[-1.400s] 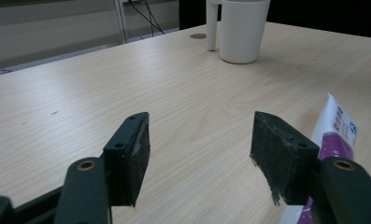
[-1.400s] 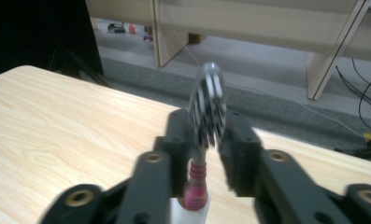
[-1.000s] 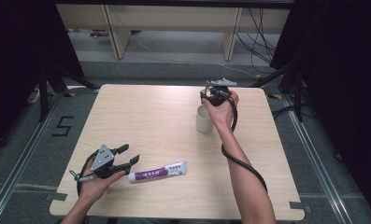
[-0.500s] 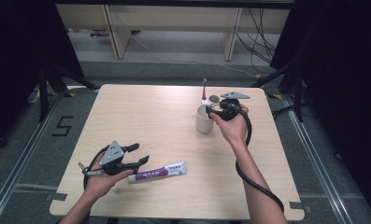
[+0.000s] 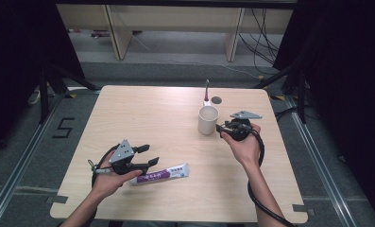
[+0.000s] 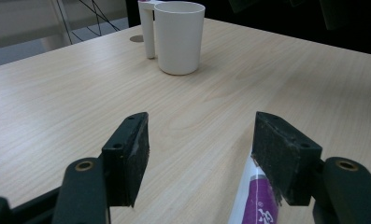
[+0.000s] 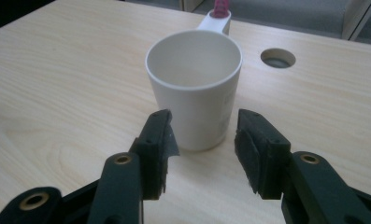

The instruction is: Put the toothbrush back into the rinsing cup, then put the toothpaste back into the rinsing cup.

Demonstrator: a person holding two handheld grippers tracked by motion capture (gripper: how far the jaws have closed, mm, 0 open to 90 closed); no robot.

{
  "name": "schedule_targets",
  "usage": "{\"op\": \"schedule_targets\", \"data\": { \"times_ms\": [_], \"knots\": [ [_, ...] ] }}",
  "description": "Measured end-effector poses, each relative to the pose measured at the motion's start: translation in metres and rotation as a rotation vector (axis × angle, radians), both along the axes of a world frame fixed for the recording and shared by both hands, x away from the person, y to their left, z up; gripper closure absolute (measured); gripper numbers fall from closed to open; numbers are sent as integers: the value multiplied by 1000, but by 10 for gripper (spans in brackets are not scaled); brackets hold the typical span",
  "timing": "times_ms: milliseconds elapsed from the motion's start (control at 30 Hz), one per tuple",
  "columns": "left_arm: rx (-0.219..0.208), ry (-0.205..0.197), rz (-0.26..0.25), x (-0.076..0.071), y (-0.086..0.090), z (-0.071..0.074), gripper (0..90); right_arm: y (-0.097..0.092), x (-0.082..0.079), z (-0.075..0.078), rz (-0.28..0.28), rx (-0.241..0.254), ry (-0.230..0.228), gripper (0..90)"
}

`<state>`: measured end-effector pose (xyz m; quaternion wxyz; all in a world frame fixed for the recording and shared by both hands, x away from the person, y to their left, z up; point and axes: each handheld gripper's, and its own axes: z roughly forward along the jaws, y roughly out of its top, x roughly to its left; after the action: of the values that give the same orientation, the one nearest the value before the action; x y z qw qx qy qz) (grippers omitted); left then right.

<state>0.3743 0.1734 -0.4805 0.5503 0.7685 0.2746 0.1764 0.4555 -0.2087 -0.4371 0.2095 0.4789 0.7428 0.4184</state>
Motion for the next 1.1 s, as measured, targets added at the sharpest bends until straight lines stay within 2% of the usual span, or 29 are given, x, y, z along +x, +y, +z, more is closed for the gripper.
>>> {"op": "schedule_targets", "data": {
  "times_ms": [200,233,267,367,400,433,467,500,533,567,600,633,667,767,833,900,967,1000,1033,1100],
  "knots": [
    [14,5,-2,1,-1,3,367,-3,-12,-6,-9,-16,14,566],
    [15,7,-4,1,-1,4,368,-4,-12,-8,0,-41,14,562],
    [16,10,-5,1,0,4,368,-4,-15,-10,-5,-48,35,559],
    [26,18,-5,2,0,5,369,-5,-15,-14,-7,-41,35,552],
    [34,26,-7,3,0,5,370,-7,-17,-14,-6,-56,60,543],
    [31,31,-15,4,-1,5,370,-7,-17,-14,-6,-56,60,543],
    [50,35,-14,4,-1,6,373,-6,-19,-15,-25,-55,82,542],
    [52,43,-17,5,-2,6,376,-8,-18,-17,-5,-86,65,540],
    [69,52,-19,6,-3,7,377,-6,-20,-19,-16,-70,82,537],
    [78,55,-27,6,-4,7,377,-5,-22,-19,-35,-82,128,537],
    [93,64,-34,6,-5,8,377,-9,-21,-21,-2,-120,99,535],
    [104,67,-43,6,-6,9,376,-7,-25,-20,-35,-105,147,534],
    [115,73,-58,7,-7,10,375,-8,-26,-22,-33,-123,164,533],
    [159,81,-69,9,-10,12,374,-10,-27,-25,-23,-115,180,532],
    [157,89,-83,10,-13,15,373,-11,-30,-29,-32,-106,200,529],
    [185,91,-99,11,-14,17,375,-10,-31,-30,-38,-103,203,527],
    [220,104,-128,11,-16,20,377,-11,-33,-31,-37,-116,207,523],
    [250,112,-137,11,-17,21,377,-11,-33,-33,-40,-121,202,519],
    [280,130,-152,11,-19,22,378,-10,-35,-33,-40,-97,218,517],
    [330,143,-173,11,-22,23,392,-10,-35,-34,-26,-109,222,514]
  ]
}}
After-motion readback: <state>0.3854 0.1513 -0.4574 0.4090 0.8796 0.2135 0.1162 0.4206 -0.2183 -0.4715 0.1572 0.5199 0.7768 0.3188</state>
